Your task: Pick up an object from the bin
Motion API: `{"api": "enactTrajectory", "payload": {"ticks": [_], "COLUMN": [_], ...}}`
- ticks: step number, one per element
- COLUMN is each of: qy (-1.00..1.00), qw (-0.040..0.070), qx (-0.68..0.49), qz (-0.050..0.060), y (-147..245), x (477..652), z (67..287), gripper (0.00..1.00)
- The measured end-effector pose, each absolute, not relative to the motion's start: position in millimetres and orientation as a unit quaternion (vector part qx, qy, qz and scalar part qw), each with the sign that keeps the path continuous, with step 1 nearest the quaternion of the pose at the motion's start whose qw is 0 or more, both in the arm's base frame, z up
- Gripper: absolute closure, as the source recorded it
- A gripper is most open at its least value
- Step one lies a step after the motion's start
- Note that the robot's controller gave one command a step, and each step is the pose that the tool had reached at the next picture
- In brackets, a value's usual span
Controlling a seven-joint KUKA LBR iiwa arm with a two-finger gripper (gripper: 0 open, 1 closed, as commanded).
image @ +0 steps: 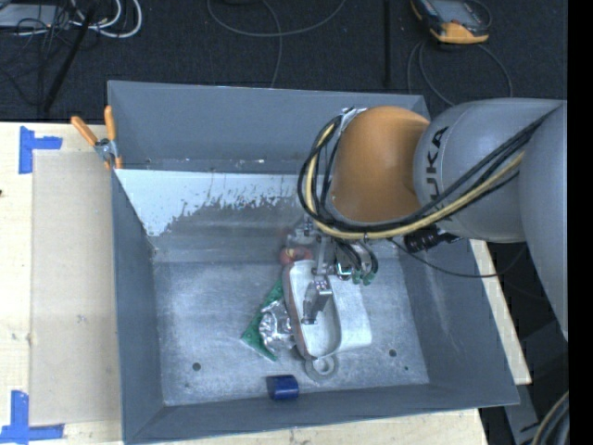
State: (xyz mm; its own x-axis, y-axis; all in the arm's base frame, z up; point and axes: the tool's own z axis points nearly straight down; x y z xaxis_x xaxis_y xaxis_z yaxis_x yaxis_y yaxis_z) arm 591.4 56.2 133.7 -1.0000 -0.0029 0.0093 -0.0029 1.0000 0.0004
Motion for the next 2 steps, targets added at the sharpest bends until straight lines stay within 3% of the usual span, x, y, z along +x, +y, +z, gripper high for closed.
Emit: {"api": "enactTrajectory", "payload": {"ticks": [1, 2], "qy": [-0.999, -0.999], "qw": [-0.005, -0.011], "qx": [-0.035, -0.036], "qz": [-0.001, -0.002], "y": [68.0, 68.3], "x": [562.5, 567.2], "z": [72.0, 77.6], "gripper": [0.00, 1.00]}}
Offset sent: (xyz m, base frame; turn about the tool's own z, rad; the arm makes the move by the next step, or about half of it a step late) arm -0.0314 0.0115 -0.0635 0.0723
